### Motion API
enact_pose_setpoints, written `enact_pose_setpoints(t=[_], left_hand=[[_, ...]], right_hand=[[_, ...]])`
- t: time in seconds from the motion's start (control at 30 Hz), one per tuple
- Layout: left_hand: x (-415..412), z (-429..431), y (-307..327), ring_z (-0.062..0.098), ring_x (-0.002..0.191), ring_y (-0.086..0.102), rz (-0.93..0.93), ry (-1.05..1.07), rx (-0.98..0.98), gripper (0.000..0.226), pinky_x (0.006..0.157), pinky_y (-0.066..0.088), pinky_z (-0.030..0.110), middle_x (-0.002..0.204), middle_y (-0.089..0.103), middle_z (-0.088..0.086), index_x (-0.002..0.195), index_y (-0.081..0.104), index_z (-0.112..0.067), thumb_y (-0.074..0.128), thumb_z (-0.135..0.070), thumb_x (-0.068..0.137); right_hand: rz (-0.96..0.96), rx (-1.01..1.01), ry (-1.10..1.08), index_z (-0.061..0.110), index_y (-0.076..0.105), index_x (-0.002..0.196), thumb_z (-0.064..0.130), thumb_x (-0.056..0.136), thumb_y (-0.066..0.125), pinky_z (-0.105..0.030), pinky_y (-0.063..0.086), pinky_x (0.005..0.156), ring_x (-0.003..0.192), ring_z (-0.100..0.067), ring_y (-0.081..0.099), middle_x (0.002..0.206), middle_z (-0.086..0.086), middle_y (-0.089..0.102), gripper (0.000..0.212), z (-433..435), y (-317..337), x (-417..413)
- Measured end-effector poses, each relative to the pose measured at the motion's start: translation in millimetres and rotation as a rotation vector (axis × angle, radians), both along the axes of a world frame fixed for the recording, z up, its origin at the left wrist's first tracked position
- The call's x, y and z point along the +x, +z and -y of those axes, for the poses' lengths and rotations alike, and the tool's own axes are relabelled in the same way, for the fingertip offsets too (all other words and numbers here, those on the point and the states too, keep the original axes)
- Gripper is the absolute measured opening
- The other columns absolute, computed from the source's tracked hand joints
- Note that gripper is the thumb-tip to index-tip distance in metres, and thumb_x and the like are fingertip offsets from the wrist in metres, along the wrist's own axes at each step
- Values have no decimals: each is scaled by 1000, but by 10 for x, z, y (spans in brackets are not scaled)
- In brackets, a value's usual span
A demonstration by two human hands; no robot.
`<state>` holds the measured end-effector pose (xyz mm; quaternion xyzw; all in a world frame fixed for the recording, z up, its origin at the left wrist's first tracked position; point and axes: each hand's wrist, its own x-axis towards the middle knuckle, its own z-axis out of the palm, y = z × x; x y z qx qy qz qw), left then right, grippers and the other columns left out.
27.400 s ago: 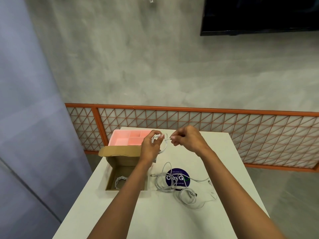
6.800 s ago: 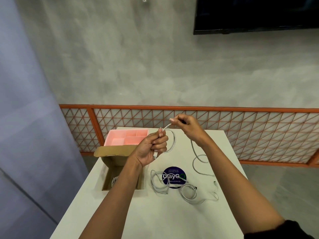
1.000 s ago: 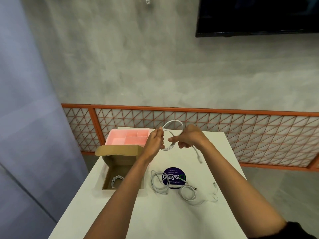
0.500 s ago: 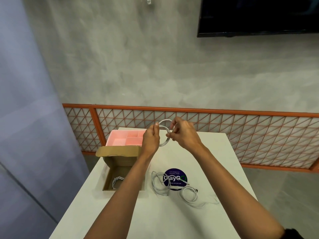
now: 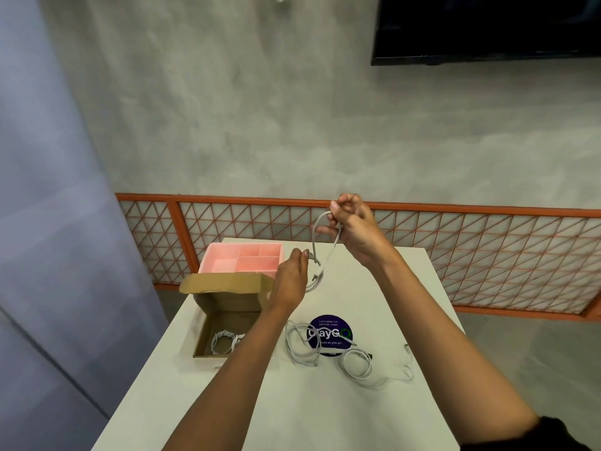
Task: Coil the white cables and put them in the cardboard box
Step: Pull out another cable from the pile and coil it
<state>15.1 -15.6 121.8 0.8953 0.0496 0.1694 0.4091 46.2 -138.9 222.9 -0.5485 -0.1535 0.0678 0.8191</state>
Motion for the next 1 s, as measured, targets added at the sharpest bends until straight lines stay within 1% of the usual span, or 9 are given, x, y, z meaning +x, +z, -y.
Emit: enact_pose_setpoints(t=[0.1, 0.2, 0.37, 0.47, 0.6, 0.67, 0.8, 0.87, 1.0], left_hand=[[-5, -20, -28, 35, 73, 60, 8, 24, 69, 35, 57, 37, 36, 85, 64, 19, 104, 51, -3, 28, -30, 103], [-18, -49, -48, 34, 72, 61, -3, 7, 136, 37, 57, 41, 37, 85, 64, 17, 108, 50, -3, 26, -30, 104], [-48, -66, -106, 27, 70, 56, -5, -48, 28, 42, 64, 46, 44, 79, 60, 15, 103, 51, -6, 22, -36, 102], [-82, -90, -80, 22, 66, 50, 48, -83, -80, 34, 62, 46, 46, 81, 60, 21, 99, 48, -8, 25, -34, 102], [-165, -94, -5, 12, 54, 35, 103, -216, -164, 19, 54, 30, 29, 66, 53, 18, 107, 51, -26, 47, -40, 95], [-164, -96, -7, 11, 51, 29, 133, -235, -142, 21, 51, 24, 27, 58, 43, 17, 103, 57, -23, 59, -38, 89], [-127, -88, -5, 13, 51, 31, 175, -188, -106, 20, 49, 24, 27, 65, 55, 23, 95, 59, -12, 60, -32, 91], [-114, -87, 4, 14, 51, 36, 190, -169, -90, 20, 47, 26, 24, 68, 61, 18, 93, 58, -10, 57, -30, 93], [-89, -112, 28, 16, 52, 43, 210, -122, -94, 13, 47, 30, 25, 69, 63, 12, 88, 54, -20, 55, -30, 94]], right_hand=[[-42, 105, -3, 16, 41, 87, -3, 97, 44, -45, 56, 72, 52, -3, 50, 73, -1, 44, 21, 32, 6, 29], [-28, 115, 16, 15, 42, 87, -2, 96, 46, -50, 55, 72, 53, -4, 51, 72, -1, 46, 20, 43, 43, 20], [-34, 139, -68, 14, 41, 85, -1, 97, 45, -43, 60, 60, 58, -7, 47, 74, -3, 42, 20, 103, 90, 44], [-68, 181, -134, 14, 42, 84, 1, 97, 46, -43, 60, 60, 56, -7, 46, 75, -4, 41, 18, 209, 80, 123], [-127, 207, -213, 14, 43, 85, 1, 97, 46, -42, 60, 58, 52, -5, 47, 73, -4, 41, 18, 352, 4, 241], [-169, 236, -238, 15, 43, 83, -1, 96, 47, -41, 60, 55, 51, -5, 45, 72, -5, 42, 21, 408, -47, 277], [-238, 277, -274, 15, 44, 81, -2, 96, 47, -46, 59, 59, 45, -3, 47, 71, -4, 44, 22, 513, -141, 317], [-258, 285, -298, 15, 44, 80, -1, 95, 48, -43, 60, 57, 42, -3, 48, 70, -4, 44, 22, 566, -197, 336], [-279, 275, -336, 14, 43, 81, -1, 96, 47, -33, 61, 60, 44, -3, 49, 71, -4, 45, 21, 619, -347, 373]])
